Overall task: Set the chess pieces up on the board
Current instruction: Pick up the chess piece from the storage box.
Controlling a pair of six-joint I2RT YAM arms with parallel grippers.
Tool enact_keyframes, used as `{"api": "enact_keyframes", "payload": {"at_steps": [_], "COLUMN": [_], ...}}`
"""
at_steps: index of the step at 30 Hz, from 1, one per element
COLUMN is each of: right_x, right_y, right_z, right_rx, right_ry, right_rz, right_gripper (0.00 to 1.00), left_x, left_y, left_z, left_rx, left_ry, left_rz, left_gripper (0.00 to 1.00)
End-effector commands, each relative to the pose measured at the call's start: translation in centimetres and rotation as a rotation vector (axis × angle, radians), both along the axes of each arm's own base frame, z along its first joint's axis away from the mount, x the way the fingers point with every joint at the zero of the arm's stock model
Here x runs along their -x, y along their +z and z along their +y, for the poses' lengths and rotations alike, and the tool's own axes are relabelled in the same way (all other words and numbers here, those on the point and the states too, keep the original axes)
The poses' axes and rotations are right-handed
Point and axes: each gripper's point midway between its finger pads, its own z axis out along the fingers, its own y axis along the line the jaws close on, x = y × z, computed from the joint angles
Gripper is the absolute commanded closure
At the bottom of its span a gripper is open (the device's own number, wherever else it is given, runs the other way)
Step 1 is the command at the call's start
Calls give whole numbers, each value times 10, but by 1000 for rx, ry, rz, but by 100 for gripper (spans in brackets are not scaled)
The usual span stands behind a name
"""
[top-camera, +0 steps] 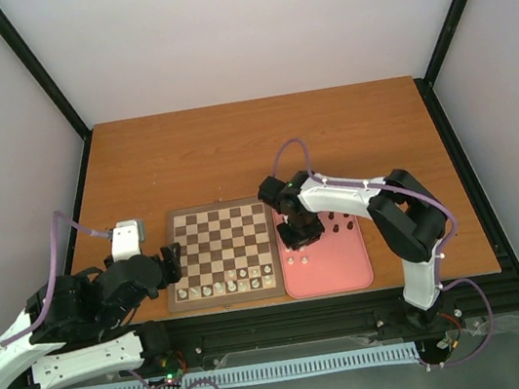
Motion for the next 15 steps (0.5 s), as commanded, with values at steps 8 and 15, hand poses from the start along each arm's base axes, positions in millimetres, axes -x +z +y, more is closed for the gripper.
{"api": "enact_keyframes", "payload": {"at_steps": [8, 15], "right_x": [-3, -4], "right_y": [-10, 9], "right_z": [-9, -11], "right_rx": [33, 31], "right_ry": [-1, -17], "right_rz": [3, -26], "right_gripper": [89, 97], "left_x": [-3, -2], "left_y": [1, 0], "left_z": [0, 0], "left_rx": [-5, -6], "left_ry": [12, 6], "left_rz": [-13, -12], "left_gripper": [0, 0]}}
